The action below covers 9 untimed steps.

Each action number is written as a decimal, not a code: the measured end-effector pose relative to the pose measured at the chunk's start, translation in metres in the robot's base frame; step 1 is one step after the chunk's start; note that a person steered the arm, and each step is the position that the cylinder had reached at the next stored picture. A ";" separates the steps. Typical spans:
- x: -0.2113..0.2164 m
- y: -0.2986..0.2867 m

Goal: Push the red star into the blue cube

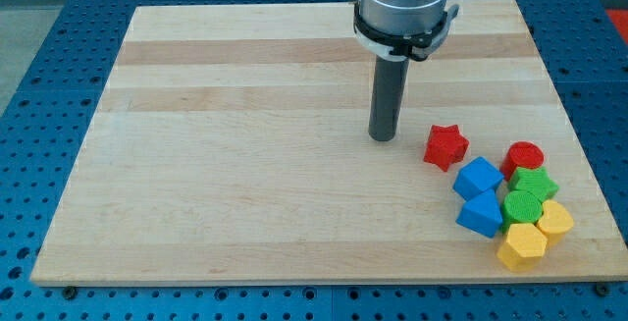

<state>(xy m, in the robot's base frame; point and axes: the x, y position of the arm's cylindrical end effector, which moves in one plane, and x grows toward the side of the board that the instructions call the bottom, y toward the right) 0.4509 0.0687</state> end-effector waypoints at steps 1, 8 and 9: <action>0.000 0.018; 0.007 0.099; 0.014 0.099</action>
<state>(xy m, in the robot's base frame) 0.4646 0.1674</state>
